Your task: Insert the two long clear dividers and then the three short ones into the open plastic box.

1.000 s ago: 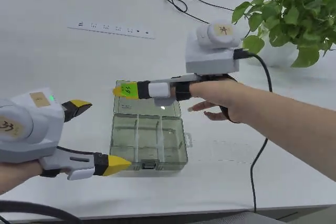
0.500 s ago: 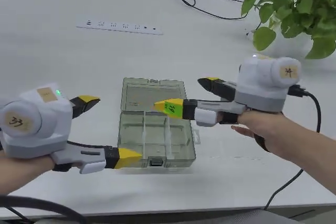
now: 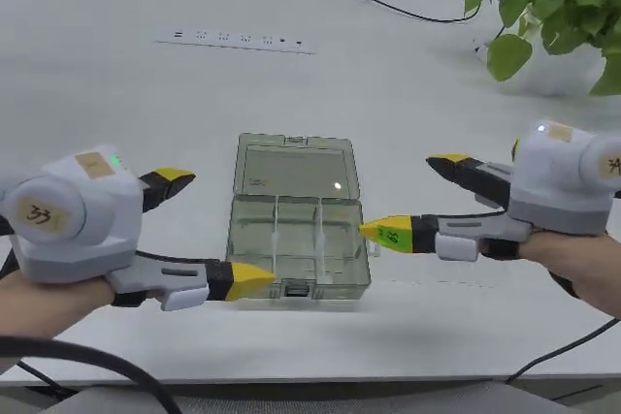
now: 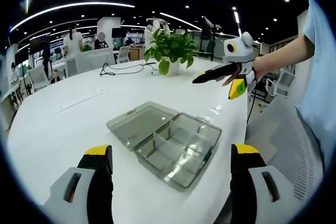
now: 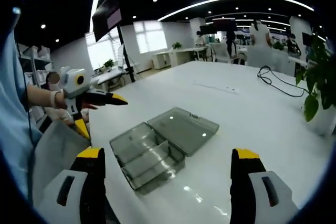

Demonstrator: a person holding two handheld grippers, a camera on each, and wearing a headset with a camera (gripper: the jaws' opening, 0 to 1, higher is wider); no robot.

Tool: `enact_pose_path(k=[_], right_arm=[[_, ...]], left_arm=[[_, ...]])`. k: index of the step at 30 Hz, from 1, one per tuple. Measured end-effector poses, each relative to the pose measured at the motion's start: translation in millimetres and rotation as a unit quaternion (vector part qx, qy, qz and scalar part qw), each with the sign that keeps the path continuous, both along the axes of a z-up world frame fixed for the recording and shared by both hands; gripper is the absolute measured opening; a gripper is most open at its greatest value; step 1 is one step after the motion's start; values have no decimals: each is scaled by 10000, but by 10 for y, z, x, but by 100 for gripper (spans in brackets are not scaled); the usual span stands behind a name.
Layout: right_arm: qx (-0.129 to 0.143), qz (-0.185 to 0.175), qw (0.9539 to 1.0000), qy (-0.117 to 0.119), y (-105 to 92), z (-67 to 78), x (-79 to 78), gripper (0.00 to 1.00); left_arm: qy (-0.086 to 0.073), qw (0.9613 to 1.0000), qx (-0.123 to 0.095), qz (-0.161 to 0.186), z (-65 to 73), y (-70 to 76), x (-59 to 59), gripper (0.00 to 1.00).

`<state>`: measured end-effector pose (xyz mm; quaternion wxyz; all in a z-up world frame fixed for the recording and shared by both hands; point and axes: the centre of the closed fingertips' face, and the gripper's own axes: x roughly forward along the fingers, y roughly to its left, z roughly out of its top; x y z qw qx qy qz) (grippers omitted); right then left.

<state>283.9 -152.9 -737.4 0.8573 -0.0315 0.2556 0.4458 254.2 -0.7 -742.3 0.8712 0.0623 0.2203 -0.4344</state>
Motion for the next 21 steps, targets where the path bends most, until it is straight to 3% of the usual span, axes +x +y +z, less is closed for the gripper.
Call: enact_pose_path(k=[5,7,10,12,13,16,17,19,21], right_arm=[[-469,560,9973,2,-57,-119,-119,100],[-837,952,9919,-56,-71,-195,-173,100],[-1408,1369,9805,-110,-119,-323,-183,100],[-1647,1602,9732,63,-151,-407,-225,97],[-1809,1772,9674,-65,-162,-442,-206,95],[-2092,2066,9558,23,-192,-553,-225,92],[-2228,2202,9497,33,-224,-604,-220,89],[-2315,2270,9459,139,-236,-673,-226,84],[-2460,2456,9376,120,-256,-755,-221,80]], left_arm=[[5,10000,8,51,8,-21,-22,95],[15,10000,13,70,6,-26,-30,95],[16,9999,31,100,6,-34,-45,95],[22,9999,30,126,7,-38,-52,95],[29,9999,37,130,5,-40,-57,95],[38,9999,68,125,-2,-54,-75,95],[42,9999,87,127,-7,-57,-82,95],[45,9999,95,133,-9,-63,-91,95],[45,9998,97,151,-3,-69,-103,95]])
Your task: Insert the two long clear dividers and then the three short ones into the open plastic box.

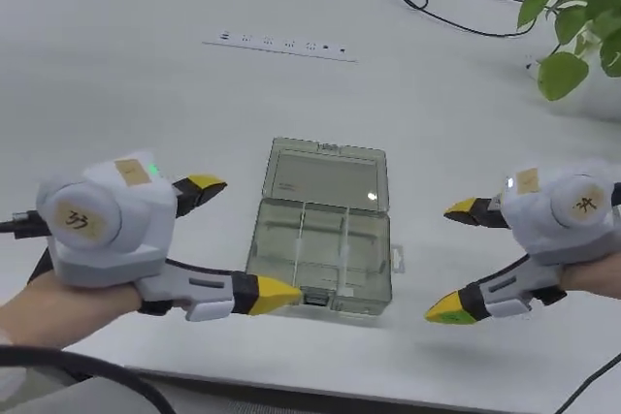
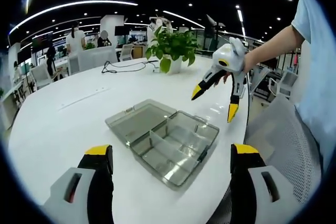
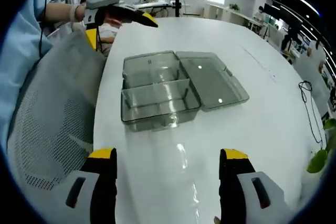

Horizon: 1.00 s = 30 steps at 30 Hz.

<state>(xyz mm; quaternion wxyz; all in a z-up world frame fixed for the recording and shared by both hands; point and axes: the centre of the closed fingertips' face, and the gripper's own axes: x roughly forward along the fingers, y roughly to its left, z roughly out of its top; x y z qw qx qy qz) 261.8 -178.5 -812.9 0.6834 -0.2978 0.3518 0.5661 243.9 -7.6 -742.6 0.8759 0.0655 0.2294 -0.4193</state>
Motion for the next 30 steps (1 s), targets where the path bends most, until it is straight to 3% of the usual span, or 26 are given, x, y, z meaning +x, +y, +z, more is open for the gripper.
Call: enact_pose_path(k=[4,8,11,20,30], right_arm=[[-254,218,9994,67,-27,-133,-14,72],[-682,417,9967,150,-128,-291,0,63],[-720,421,9963,219,-136,-343,27,59],[-983,613,9931,192,-98,-378,6,44],[-1214,929,9882,70,-73,-391,-2,36]], left_arm=[[-5,10000,13,32,3,7,-19,95],[1,10000,-4,68,8,15,-34,94],[20,10000,2,81,-1,23,-49,94],[18,9999,-23,160,-1,67,-31,94],[-5,9997,-94,225,15,87,0,94]])
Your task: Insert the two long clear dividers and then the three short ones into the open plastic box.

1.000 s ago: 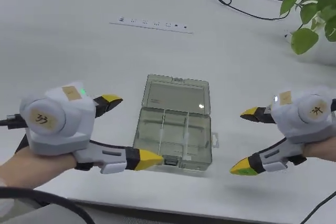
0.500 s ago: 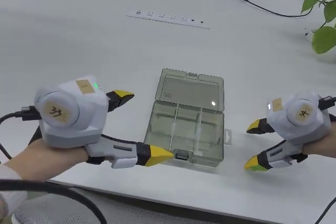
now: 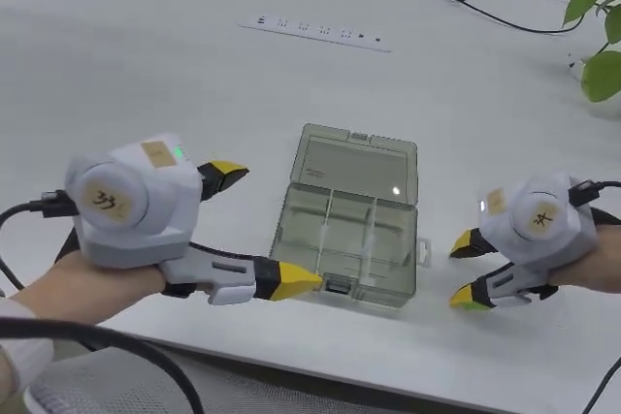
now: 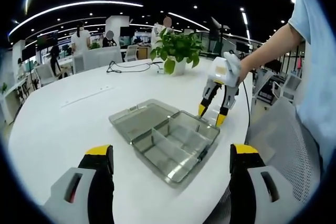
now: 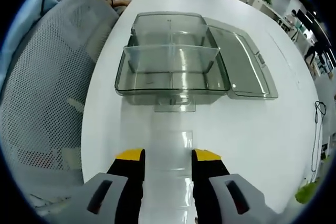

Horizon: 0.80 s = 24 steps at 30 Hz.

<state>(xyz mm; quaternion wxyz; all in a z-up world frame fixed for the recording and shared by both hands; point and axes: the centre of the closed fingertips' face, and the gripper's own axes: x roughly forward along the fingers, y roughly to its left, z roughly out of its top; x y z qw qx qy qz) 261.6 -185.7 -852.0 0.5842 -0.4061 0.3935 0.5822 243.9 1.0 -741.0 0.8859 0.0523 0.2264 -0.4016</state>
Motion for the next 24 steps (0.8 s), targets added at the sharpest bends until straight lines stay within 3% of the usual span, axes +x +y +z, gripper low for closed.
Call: enact_pose_path(k=[24], right_arm=[[-84,-250,9996,-80,-16,0,57,32]], left_arm=[[23,10000,-95,-2,17,10,-9,92]])
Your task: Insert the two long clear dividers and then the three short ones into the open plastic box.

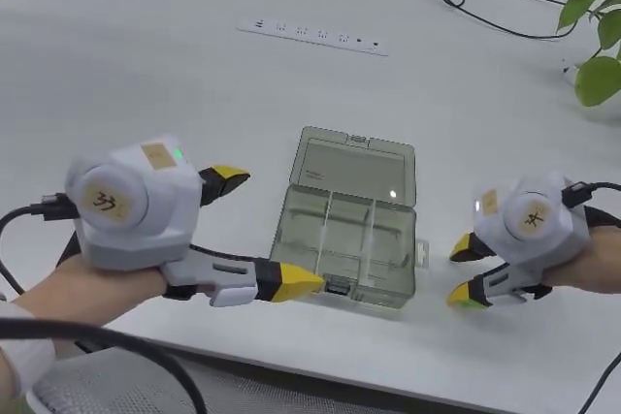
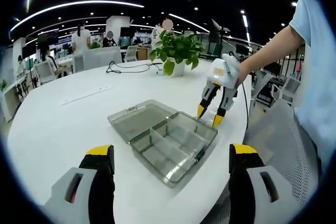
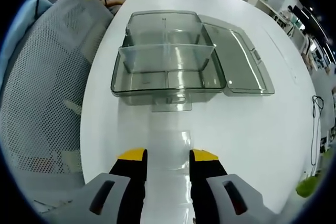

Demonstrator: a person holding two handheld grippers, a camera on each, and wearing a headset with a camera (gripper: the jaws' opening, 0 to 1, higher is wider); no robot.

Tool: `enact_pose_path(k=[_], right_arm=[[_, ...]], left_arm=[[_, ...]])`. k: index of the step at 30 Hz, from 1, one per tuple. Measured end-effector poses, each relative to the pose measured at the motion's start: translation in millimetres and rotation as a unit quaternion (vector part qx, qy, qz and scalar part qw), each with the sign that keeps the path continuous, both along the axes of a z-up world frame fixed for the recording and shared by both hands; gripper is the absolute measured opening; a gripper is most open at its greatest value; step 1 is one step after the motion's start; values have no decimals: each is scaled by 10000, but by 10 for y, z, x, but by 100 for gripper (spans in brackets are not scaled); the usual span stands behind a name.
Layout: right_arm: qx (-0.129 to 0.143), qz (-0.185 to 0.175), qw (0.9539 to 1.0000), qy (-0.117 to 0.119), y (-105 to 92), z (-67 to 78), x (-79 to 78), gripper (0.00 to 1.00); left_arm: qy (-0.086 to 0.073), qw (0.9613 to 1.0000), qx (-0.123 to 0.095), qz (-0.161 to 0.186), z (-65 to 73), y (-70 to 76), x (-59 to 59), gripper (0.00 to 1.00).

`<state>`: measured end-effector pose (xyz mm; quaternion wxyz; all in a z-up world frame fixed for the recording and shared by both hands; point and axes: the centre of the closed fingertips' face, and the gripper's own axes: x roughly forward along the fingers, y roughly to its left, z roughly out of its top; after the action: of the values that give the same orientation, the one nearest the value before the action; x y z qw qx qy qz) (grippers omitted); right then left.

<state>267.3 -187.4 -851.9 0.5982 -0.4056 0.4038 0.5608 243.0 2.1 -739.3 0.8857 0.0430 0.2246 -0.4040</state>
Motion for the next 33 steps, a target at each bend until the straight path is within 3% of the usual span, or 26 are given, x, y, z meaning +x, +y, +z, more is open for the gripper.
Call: enact_pose_path(k=[11,15,17,23,27,33], right_arm=[[300,-251,9979,-518,14,298,128,32],[417,-209,9954,-838,59,448,168,32],[490,-209,9949,-856,86,523,157,32],[893,-144,9875,-1293,277,870,182,32],[1063,98,9793,-1718,462,1079,156,32],[1141,330,9741,-1926,719,1200,52,32]], left_arm=[[291,9994,-138,-96,-41,-156,35,88],[503,9979,-391,-100,-31,-264,64,86],[610,9971,-444,-93,-36,-300,80,84],[827,9947,-582,-191,-33,-440,144,78],[1102,9909,-756,-126,-34,-514,192,71],[1434,9812,-1290,45,45,-652,251,57]])
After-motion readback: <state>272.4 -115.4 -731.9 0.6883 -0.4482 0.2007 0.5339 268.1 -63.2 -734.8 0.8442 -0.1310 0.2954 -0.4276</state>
